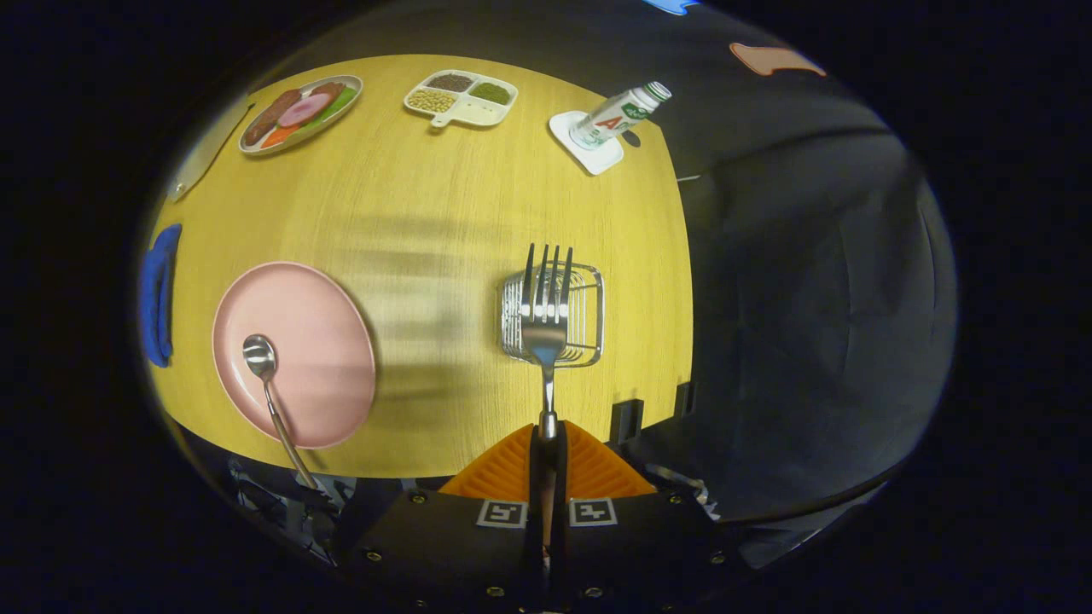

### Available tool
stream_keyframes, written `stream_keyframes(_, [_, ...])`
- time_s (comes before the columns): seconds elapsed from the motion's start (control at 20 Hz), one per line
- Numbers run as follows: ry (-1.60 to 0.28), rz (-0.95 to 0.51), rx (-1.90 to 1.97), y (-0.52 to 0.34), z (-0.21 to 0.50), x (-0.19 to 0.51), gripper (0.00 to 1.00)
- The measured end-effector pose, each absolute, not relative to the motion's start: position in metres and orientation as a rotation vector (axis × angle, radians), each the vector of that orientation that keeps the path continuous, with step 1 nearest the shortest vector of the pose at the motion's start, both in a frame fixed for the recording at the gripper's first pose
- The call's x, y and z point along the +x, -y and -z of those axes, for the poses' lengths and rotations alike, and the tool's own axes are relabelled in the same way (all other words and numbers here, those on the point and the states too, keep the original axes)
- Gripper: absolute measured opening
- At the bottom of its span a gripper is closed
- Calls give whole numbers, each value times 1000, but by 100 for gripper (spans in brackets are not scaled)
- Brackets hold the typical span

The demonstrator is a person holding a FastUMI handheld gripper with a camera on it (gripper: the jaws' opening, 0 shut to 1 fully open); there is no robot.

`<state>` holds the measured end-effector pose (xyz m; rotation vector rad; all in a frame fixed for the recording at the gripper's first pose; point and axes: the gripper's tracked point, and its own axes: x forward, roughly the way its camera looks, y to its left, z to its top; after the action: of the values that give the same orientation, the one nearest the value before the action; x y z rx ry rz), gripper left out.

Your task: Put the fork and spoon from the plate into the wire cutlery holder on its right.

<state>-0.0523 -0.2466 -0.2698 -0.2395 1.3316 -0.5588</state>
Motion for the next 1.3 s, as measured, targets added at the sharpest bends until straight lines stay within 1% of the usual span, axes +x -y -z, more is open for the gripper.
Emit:
stream_keyframes(0.25, [-1441, 598, -170, 277, 283, -69, 4])
stream_keyframes(0.5, [-1554, 563, -165, 290, 301, -71, 4])
stream_keyframes(0.95, [-1735, 475, -203, 293, 301, -67, 4])
stream_keyframes(1.1, [-1761, 455, -222, 294, 300, -65, 8])
stream_keyframes(1.25, [-1774, 447, -243, 296, 293, -64, 10])
stream_keyframes(1.3, [-1766, 451, -263, 301, 293, -63, 14])
